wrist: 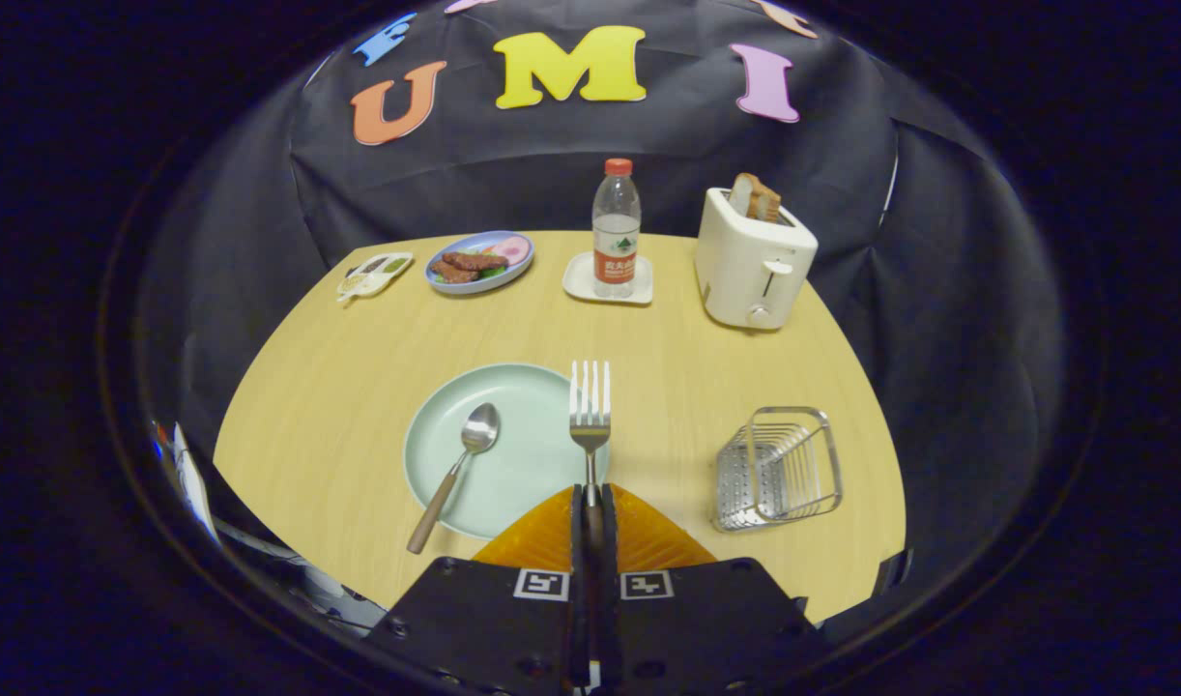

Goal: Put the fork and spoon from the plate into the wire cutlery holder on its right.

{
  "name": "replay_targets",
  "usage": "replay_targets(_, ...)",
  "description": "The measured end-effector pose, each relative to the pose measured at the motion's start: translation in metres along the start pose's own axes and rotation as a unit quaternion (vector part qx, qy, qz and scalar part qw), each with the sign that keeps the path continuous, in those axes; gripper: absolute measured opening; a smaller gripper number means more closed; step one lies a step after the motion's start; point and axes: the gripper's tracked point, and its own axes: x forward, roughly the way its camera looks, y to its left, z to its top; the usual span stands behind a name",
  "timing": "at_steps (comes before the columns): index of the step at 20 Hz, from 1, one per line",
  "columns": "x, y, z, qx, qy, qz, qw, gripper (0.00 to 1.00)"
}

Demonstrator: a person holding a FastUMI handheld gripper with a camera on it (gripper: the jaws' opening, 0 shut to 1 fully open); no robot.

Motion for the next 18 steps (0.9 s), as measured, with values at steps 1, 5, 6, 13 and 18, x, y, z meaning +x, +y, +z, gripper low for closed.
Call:
replay_targets(1,-0.004,-0.014,0.003,0.005,-0.006,-0.008,1.000,0.05)
replay_targets(5,-0.015,-0.065,0.010,0.023,-0.017,-0.036,0.999,0.05)
replay_targets(6,-0.017,-0.076,0.010,0.026,-0.018,-0.042,0.999,0.05)
replay_targets(13,-0.021,-0.112,-0.014,0.035,0.020,-0.043,0.998,0.04)
replay_targets(18,-0.017,-0.124,-0.020,0.024,0.047,-0.039,0.998,0.05)
